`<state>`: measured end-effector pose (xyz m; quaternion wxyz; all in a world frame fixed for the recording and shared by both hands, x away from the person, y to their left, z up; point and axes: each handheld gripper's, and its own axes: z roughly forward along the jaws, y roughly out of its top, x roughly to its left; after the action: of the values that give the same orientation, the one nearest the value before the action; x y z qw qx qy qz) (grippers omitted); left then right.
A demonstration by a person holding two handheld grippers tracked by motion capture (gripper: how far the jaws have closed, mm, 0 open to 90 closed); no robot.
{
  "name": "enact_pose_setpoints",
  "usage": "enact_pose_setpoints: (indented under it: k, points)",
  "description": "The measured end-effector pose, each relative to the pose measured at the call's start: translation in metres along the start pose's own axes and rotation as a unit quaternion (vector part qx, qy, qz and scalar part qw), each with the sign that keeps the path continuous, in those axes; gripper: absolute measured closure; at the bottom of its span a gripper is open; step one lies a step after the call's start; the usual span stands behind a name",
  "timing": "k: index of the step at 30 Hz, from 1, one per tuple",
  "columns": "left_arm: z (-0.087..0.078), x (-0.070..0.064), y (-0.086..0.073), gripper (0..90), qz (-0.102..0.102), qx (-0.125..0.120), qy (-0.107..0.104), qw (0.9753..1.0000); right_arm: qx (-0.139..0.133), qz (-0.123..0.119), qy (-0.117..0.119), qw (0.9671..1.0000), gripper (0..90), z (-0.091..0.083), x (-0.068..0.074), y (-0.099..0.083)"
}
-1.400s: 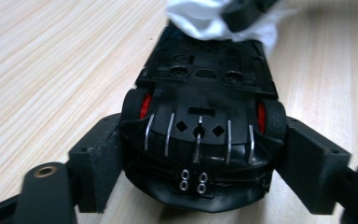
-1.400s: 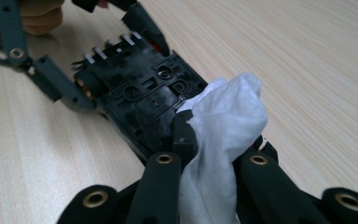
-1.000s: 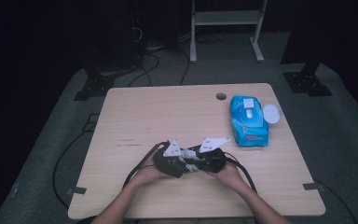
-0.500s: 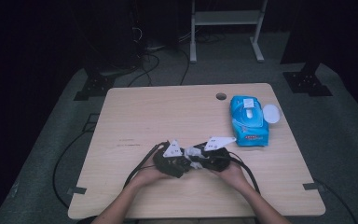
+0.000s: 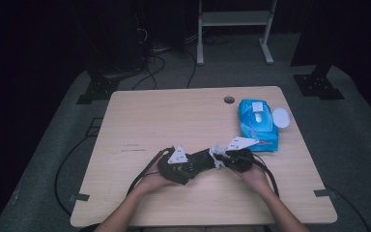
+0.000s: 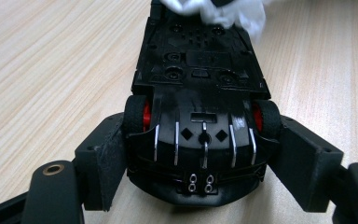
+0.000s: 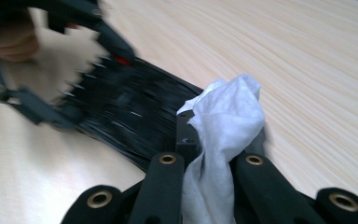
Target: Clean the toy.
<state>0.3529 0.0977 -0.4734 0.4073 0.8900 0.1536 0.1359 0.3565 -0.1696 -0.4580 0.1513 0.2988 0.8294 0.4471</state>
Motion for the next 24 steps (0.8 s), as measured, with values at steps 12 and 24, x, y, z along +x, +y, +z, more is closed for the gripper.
enact_pose_setpoints:
  k: [12, 24]
  points:
    - [0.002, -0.001, -0.001, 24.3, 0.004, 0.005, 0.000, 1.0000, -0.010, -0.043, 0.060, 0.9972, 83.8, 0.015, 0.042, 0.010]
    - [0.002, 0.000, -0.001, 24.4, 0.008, 0.003, 0.001, 1.0000, -0.006, 0.024, -0.015, 0.9996, 83.8, -0.001, -0.004, -0.007]
